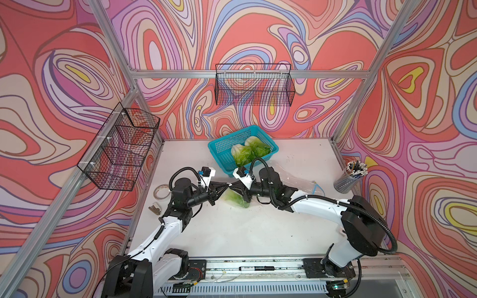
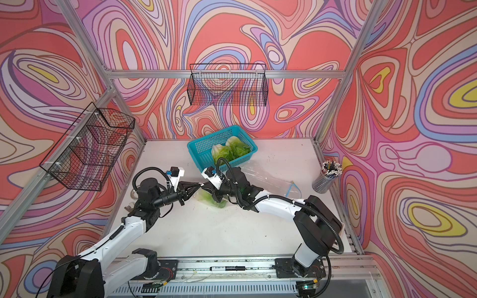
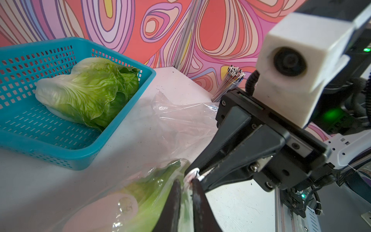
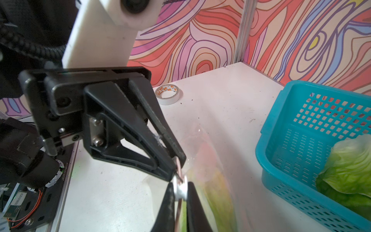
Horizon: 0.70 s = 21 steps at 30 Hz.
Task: Open the zip-top bag and take out the chinese cabbages
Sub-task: Unzip the zipper on the zipper food storage bag.
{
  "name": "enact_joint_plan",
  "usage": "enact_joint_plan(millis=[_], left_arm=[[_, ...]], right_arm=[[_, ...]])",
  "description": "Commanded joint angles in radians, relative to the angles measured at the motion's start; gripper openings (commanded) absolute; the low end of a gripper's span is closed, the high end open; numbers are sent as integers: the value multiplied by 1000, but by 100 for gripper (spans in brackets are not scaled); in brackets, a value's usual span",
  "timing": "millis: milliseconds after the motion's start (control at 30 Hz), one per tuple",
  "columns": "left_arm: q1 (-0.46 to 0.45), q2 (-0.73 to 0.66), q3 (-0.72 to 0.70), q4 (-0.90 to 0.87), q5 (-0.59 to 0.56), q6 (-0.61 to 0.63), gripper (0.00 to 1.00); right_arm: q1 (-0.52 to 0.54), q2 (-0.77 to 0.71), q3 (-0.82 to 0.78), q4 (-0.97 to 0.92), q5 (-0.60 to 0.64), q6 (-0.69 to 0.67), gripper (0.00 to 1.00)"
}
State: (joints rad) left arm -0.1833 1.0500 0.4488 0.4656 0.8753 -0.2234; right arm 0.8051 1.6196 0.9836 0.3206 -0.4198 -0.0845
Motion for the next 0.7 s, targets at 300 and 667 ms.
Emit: enact_joint_plan(millis=[300, 667], left_arm=[[4, 32, -8, 62, 63, -26, 0], [5, 30, -34, 209, -17, -114, 0]], right_arm=[[-6, 12, 34, 3, -14, -6, 1], [-6, 12, 25, -61, 21, -33, 0]])
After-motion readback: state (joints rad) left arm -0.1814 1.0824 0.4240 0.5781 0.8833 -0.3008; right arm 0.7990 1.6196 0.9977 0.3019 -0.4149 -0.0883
